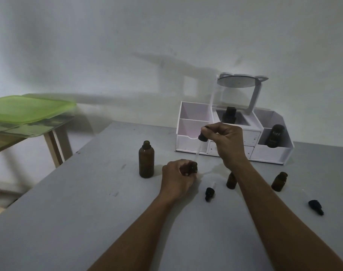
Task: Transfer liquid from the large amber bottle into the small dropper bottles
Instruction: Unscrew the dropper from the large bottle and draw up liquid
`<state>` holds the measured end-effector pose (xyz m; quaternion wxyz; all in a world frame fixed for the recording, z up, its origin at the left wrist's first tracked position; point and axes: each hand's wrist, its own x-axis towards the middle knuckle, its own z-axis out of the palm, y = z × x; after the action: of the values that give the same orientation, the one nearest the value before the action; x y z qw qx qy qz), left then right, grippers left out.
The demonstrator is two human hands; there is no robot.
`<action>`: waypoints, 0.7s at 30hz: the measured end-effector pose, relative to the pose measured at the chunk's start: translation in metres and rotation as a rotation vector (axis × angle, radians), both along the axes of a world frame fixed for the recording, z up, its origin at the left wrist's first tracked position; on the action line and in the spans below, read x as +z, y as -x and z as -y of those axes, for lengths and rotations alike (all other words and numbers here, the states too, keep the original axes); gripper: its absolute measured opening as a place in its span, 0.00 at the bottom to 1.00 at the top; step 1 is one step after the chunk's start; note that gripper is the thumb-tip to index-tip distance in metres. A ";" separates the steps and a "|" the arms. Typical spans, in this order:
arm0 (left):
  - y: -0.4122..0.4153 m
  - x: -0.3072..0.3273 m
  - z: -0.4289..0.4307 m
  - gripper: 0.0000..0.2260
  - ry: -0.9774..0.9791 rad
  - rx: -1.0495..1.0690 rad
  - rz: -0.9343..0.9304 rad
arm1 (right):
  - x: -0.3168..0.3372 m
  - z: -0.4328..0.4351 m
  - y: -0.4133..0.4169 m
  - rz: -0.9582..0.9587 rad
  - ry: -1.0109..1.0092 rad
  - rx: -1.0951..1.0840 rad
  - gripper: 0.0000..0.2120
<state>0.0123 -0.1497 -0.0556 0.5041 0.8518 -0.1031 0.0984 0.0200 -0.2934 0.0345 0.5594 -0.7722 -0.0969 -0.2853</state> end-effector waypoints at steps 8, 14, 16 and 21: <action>0.007 0.004 -0.009 0.24 0.063 -0.008 -0.080 | 0.007 -0.002 0.007 0.022 -0.058 0.022 0.08; 0.029 0.010 -0.064 0.15 0.026 -0.045 -0.112 | 0.028 -0.019 0.017 0.111 -0.140 0.082 0.08; 0.036 0.011 -0.089 0.12 -0.016 -0.016 -0.097 | 0.035 -0.034 0.020 0.135 -0.179 0.128 0.08; 0.032 0.014 -0.139 0.10 0.073 0.214 -0.043 | 0.042 -0.073 0.013 0.135 -0.272 0.173 0.06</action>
<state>-0.0201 -0.0102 -0.0416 0.5236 0.8408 0.0026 0.1372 0.0066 -0.2205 0.0763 0.6733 -0.6574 -0.1605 -0.2977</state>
